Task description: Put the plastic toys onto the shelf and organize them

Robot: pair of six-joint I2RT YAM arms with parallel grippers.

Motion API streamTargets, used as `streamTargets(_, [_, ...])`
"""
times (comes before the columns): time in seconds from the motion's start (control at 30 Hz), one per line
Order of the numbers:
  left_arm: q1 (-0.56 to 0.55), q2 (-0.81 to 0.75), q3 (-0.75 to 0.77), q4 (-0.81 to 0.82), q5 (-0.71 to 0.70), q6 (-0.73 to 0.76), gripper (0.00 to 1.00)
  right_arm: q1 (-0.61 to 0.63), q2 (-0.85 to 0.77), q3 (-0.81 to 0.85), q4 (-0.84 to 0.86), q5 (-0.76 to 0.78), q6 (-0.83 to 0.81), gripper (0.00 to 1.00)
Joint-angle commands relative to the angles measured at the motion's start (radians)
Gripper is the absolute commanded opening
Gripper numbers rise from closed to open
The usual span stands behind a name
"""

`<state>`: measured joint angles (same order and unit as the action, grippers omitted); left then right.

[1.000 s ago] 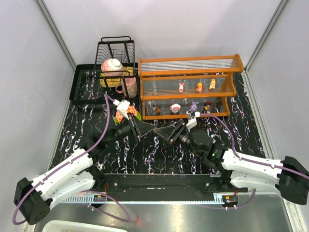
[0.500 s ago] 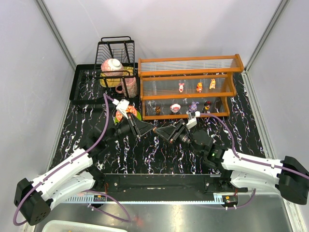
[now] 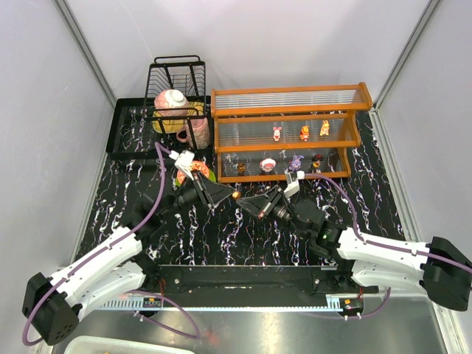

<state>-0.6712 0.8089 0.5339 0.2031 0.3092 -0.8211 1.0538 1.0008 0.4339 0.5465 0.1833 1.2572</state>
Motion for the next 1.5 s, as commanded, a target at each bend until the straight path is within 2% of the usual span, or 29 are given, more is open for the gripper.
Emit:
streamTargets(0.0, [-0.007, 0.0, -0.015, 0.09, 0.065, -0.035, 0.02, -0.008, -0.024, 0.009, 0.02, 0.039, -0.015, 0.0])
streamTargets(0.03, [-0.004, -0.001, -0.018, 0.093, 0.07, -0.038, 0.03, -0.008, -0.028, 0.011, 0.009, 0.047, -0.019, 0.0])
streamTargets(0.1, [-0.001, 0.0, -0.02, 0.096, 0.074, -0.039, 0.13, -0.009, -0.048, 0.019, -0.026, 0.054, -0.036, 0.0])
streamTargets(0.3, [0.002, -0.005, -0.022, 0.091, 0.073, -0.038, 0.12, -0.009, -0.094, 0.02, -0.068, 0.073, -0.076, 0.0])
streamTargets(0.43, [0.002, -0.005, -0.02, 0.098, 0.077, -0.042, 0.11, -0.011, -0.094, 0.023, -0.076, 0.064, -0.091, 0.37])
streamTargets(0.57, [0.002, 0.003, -0.017, 0.116, 0.093, -0.049, 0.11, -0.012, -0.074, 0.022, -0.051, 0.048, -0.088, 0.47])
streamTargets(0.73, [0.002, 0.013, -0.015, 0.134, 0.117, -0.061, 0.1, -0.015, -0.056, 0.019, -0.013, 0.038, -0.087, 0.49])
streamTargets(1.03, [0.002, 0.016, -0.037, 0.189, 0.136, -0.096, 0.1, -0.02, -0.039, 0.011, 0.035, 0.024, -0.085, 0.48])
streamTargets(1.2, [0.002, 0.027, -0.046, 0.219, 0.146, -0.118, 0.1, -0.02, -0.039, 0.002, 0.067, 0.024, -0.082, 0.42])
streamTargets(1.3, [0.002, 0.03, -0.055, 0.237, 0.151, -0.13, 0.1, -0.021, -0.037, -0.007, 0.084, 0.022, -0.082, 0.31])
streamTargets(1.33, [0.002, 0.03, -0.058, 0.245, 0.153, -0.133, 0.1, -0.021, -0.037, -0.006, 0.089, 0.022, -0.082, 0.24])
streamTargets(1.43, [0.002, 0.03, -0.066, 0.257, 0.149, -0.141, 0.1, -0.024, -0.039, -0.004, 0.095, 0.019, -0.081, 0.1])
streamTargets(1.47, [0.002, 0.032, -0.069, 0.26, 0.148, -0.144, 0.1, -0.023, -0.039, -0.003, 0.092, 0.019, -0.081, 0.01])
